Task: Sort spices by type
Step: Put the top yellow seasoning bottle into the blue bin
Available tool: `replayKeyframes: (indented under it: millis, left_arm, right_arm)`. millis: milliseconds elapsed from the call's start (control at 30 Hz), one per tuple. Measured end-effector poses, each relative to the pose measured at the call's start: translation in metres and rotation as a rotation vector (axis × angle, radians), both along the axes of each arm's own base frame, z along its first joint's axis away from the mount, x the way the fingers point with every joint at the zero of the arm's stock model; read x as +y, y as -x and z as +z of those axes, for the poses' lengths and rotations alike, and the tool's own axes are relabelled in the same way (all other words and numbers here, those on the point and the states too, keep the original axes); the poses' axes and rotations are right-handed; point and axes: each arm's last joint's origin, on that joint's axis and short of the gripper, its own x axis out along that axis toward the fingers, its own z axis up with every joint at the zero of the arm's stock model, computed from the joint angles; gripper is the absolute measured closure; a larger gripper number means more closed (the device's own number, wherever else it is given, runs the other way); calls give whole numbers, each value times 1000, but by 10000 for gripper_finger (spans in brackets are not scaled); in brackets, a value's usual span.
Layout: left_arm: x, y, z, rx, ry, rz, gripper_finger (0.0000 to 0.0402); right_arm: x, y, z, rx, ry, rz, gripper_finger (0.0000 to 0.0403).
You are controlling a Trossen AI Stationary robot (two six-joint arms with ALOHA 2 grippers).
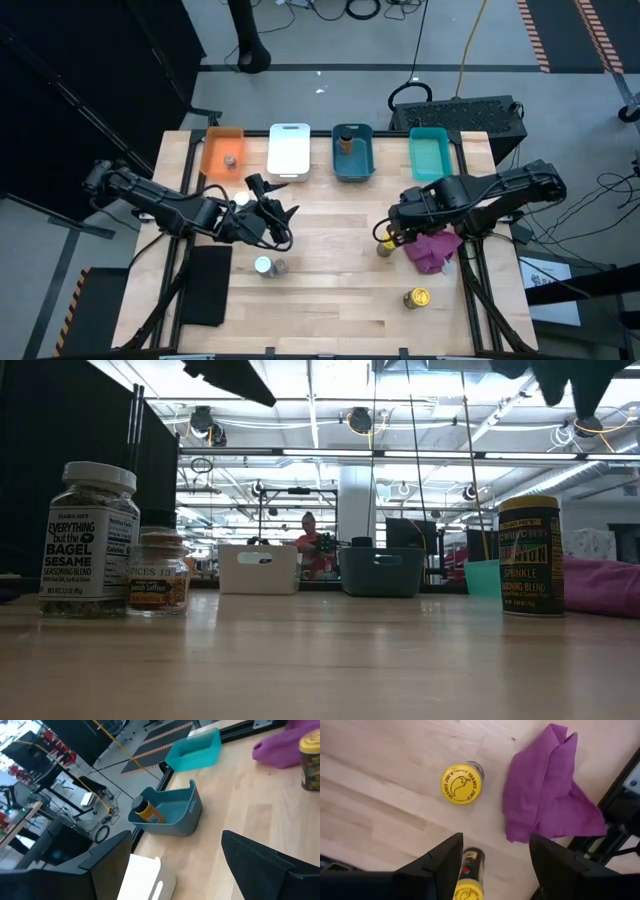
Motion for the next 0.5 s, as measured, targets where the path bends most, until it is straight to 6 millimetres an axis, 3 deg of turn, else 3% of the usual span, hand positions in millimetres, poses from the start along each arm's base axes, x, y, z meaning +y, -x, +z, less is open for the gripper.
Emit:
replayKeyframes:
  millis: [300, 500]
  left_arm:
    - [-7, 18, 15, -43, 25, -44, 87]
    - [-16, 43, 26, -117, 84, -21, 87]
  right_arm:
    - [7, -30, -26, 46, 12, 95, 169]
    - [-5, -39, -32, 57, 11, 128, 129]
